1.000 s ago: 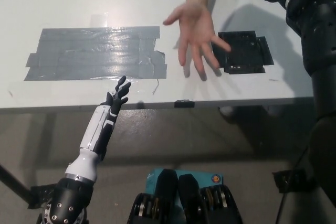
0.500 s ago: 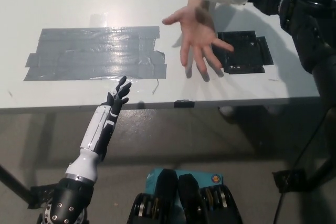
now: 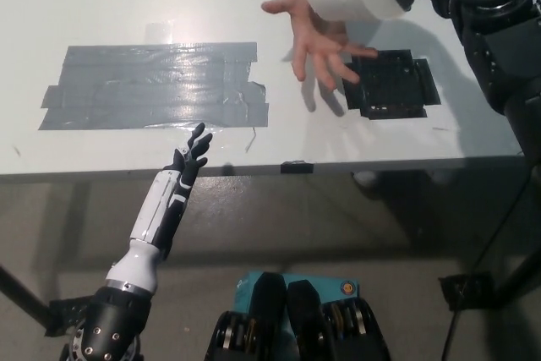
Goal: A toilet paper roll is kept on the black spot on the desk infront of the robot and the robot inserts its right thumb into the hole in the centre to grab the roll. Then it passes the roll to a person.
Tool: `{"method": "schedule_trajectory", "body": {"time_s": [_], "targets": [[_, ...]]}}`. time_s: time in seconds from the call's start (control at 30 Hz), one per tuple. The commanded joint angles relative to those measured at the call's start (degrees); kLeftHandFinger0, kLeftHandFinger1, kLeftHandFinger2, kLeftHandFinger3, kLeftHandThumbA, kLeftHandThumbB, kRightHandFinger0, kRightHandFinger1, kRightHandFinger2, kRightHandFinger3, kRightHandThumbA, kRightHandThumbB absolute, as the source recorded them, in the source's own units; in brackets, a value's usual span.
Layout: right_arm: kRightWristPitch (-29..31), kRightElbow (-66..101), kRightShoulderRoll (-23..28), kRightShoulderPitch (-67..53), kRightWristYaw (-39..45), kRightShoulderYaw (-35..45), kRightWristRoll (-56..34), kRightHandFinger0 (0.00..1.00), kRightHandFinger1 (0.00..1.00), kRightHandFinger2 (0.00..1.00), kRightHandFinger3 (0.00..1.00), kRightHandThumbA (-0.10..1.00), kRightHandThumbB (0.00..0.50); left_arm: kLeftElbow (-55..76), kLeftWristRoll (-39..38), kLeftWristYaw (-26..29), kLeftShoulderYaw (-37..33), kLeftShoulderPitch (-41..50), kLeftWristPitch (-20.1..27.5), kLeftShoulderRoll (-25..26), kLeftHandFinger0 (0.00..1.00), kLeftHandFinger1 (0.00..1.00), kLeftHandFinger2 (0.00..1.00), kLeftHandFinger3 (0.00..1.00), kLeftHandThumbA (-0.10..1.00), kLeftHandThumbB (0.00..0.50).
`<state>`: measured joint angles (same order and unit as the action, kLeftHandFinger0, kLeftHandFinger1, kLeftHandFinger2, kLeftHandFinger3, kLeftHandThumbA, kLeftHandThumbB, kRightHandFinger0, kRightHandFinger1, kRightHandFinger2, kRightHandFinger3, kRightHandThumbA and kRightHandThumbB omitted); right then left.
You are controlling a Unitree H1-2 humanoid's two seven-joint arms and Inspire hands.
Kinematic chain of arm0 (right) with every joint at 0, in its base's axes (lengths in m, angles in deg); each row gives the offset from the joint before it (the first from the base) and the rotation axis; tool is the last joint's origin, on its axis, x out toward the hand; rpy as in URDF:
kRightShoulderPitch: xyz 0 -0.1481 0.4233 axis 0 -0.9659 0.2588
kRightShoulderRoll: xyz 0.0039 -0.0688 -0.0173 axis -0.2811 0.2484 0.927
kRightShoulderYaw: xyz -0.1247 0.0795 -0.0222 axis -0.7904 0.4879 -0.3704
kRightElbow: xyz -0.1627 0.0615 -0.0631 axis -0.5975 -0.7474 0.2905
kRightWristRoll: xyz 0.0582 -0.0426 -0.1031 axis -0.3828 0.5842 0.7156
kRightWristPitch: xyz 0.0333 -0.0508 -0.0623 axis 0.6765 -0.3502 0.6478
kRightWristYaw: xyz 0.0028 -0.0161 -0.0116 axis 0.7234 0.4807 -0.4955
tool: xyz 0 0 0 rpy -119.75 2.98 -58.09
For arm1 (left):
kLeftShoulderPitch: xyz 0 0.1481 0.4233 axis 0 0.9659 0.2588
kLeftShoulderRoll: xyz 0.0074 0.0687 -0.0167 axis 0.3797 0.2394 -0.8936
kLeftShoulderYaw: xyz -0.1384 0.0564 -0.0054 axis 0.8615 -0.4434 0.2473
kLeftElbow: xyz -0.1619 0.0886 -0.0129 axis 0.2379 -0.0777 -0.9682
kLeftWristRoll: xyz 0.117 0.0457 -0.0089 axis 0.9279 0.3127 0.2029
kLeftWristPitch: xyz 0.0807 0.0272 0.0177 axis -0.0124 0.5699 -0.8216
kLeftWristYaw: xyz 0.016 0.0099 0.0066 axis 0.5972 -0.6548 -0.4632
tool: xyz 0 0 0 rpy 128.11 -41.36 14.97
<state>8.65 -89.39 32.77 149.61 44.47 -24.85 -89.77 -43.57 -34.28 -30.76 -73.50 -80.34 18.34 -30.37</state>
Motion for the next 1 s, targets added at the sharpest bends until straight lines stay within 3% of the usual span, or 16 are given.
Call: {"method": "schedule_trajectory", "body": {"time_s": [0.0, 0.33, 0.5, 0.63, 0.73, 0.77, 0.8, 0.83, 0.87, 0.9, 0.93, 0.97], "targets": [[4.78, -0.08, 0.67, 4.7, -0.72, -0.57, 3.27, 0.08, 0.6, 0.93, 0.83, -0.1, 0.191, 1.5, 0.3, 0.12, 0.0, -1.26, 0.21, 0.18, 1.0, 1.0, 1.0, 1.0, 1.0, 0.084], [7.1, -1.11, -1.3, 4.38, 0.47, -6.59, 9.67, 0.16, 0.63, 0.95, 0.88, -0.1, 0.191, 0.95, 0.67, 0.19, -0.05, -2.01, 0.7, 0.23, 1.0, 1.0, 1.0, 1.0, 1.0, 0.085], [7.83, -1.3, -2.59, 3.98, 1.45, -7.04, 10.48, 0.2, 0.67, 0.98, 0.89, -0.1, 0.162, 1.2, 0.73, 0.1, 0.0, -2.17, 0.06, 0.31, 1.0, 1.0, 1.0, 1.0, 1.0, 0.089], [7.24, -1.85, -3.11, 4.07, 3.06, -8.71, 12.45, 0.1, 0.64, 0.98, 0.97, -0.1, 0.162, 1.07, 0.83, 0.12, -0.1, -2.47, 0.23, 0.25, 1.0, 1.0, 1.0, 1.0, 1.0, 0.088], [7.77, -2.39, -2.93, 4.37, 7.49, -12.38, 15.55, 0.13, 0.65, 0.99, 0.95, -0.1, 0.17, 1.19, 0.7, 0.06, -0.08, -2.62, 0.05, 0.24, 1.0, 1.0, 1.0, 1.0, 1.0, 0.088], [7.62, -2.63, -2.88, 4.53, 8.63, -12.94, 15.78, 0.16, 0.68, 1.0, 1.0, -0.1, 0.223, 1.25, 0.73, 0.1, -0.07, -2.61, -0.06, 0.21, 1.0, 1.0, 1.0, 1.0, 1.0, 0.089], [6.07, -3.14, -2.96, 5.07, 10.8, -13.28, 15.55, 0.58, 1.0, 1.0, 1.0, 0.05, 0.263, 1.26, 0.69, 0.07, -0.07, -2.61, -0.13, 0.22, 1.0, 1.0, 1.0, 1.0, 1.0, 0.084], [4.84, -3.45, -3.02, 5.53, 12.36, -13.68, 15.66, 0.75, 1.0, 1.0, 1.0, 0.05, 0.279, 1.27, 0.6, 0.0, -0.07, -2.61, -0.12, 0.25, 1.0, 1.0, 1.0, 1.0, 1.0, 0.083], [4.24, -3.59, -2.97, 5.84, 13.9, -14.05, 15.79, 0.96, 1.0, 1.0, 1.0, 0.12, 0.266, 1.27, 0.58, -0.01, -0.08, -2.61, -0.12, 0.24, 1.0, 1.0, 1.0, 1.0, 1.0, 0.082], [3.29, -3.62, -2.64, 6.52, 17.24, -14.86, 16.07, 1.0, 1.0, 1.0, 1.0, 0.24, 0.293, 1.2, 0.68, -0.03, -0.08, -2.85, -0.09, 0.35, 1.0, 1.0, 1.0, 1.0, 1.0, 0.082], [3.32, -3.74, -2.28, 7.03, 18.33, -16.4, 17.47, 1.0, 1.0, 1.0, 1.0, 0.38, 0.369, 1.28, 0.72, -0.09, -0.12, -2.85, -0.23, 0.38, 1.0, 1.0, 1.0, 1.0, 1.0, 0.082], [2.94, -3.82, -2.05, 7.44, 18.92, -17.41, 18.43, 1.0, 1.0, 1.0, 1.0, 0.4, 0.381, 1.35, 0.78, -0.09, -0.14, -2.83, -0.35, 0.39, 1.0, 1.0, 1.0, 1.0, 1.0, 0.083]]}}
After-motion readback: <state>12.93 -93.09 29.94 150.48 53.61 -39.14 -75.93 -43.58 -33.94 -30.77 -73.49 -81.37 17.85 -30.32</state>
